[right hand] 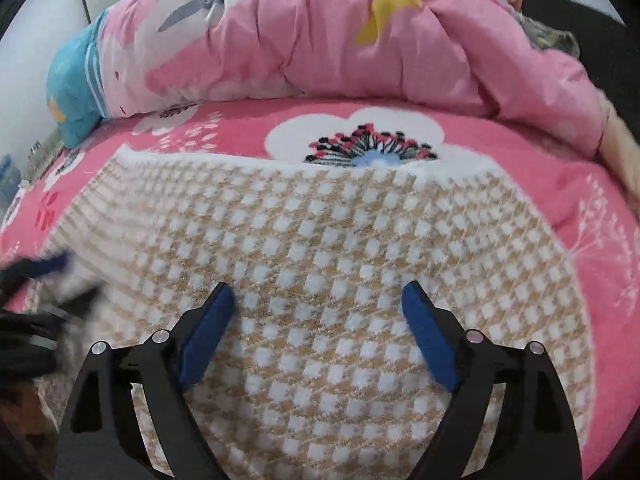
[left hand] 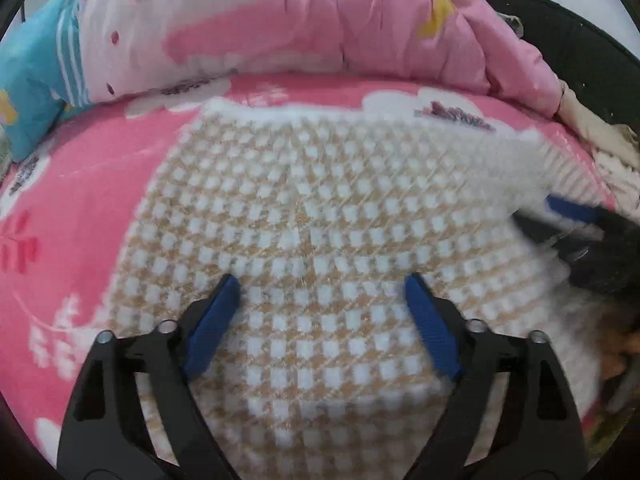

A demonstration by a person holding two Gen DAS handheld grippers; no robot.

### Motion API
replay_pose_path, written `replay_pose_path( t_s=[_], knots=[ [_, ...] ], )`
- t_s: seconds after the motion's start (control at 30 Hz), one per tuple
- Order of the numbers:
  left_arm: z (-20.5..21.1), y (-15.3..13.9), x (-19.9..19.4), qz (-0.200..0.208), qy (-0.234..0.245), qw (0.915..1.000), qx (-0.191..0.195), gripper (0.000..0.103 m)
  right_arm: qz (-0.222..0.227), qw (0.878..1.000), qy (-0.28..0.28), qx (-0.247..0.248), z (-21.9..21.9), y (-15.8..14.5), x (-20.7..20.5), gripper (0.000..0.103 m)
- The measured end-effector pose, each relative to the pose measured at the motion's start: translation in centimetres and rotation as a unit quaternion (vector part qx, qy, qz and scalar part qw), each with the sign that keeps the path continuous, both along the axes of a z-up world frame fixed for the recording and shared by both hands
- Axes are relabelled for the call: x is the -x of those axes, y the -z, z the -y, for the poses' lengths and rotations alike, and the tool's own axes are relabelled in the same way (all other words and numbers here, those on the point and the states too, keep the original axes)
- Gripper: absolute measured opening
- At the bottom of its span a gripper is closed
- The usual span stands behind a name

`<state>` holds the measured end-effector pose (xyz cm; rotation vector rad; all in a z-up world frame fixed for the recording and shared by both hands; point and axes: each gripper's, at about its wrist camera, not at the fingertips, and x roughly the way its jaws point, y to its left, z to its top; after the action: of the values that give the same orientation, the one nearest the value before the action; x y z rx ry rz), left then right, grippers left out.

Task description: Fold large clothes

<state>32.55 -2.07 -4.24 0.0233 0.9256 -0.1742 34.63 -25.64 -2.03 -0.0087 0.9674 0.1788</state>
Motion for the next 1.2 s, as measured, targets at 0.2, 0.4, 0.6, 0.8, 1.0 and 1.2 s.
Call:
replay_pose_path(
  t_s=[0.2,0.4,0.6,0.8,1.0,1.2],
  knots=[
    [-0.6,-3.0,-0.8,-0.002,-0.005,0.9989,0.047,0.082,0.021,1.0,0.004,0.003,0.1,-3.7,-1.5,0.083],
    [-0.6,-2.3,-5.8,-0.025,-0.019,0.9986,0.042,0.083,-0.001,1.0,0.014,0.027,-1.1,-0.3,-4.8,0.083],
    [-1.3,-1.6,-5.9,-0.023,-0.017,0.9987,0.042,0.086,0.002,0.999,0.013,0.036,-1.1,-0.9,-4.4,0.083],
    [-3.6,-3.8,-0.8,0.015,-0.023,0.9974,0.067,0.085,0.055,0.997,0.037,0.036,1.6,-4.9,1.4,0.083],
    [-3.0,-0.1,2.6,0.019,-0.022,0.9995,0.007,0.085,-0.008,0.997,0.065,0.048,4.4,1.1,3.3,0.083],
    [-4.0,-3.4,8.4,0.05,-0.04,0.9971,0.04,0.085,0.044,0.997,0.056,0.024,2.7,-2.8,9.4,0.083]
  ],
)
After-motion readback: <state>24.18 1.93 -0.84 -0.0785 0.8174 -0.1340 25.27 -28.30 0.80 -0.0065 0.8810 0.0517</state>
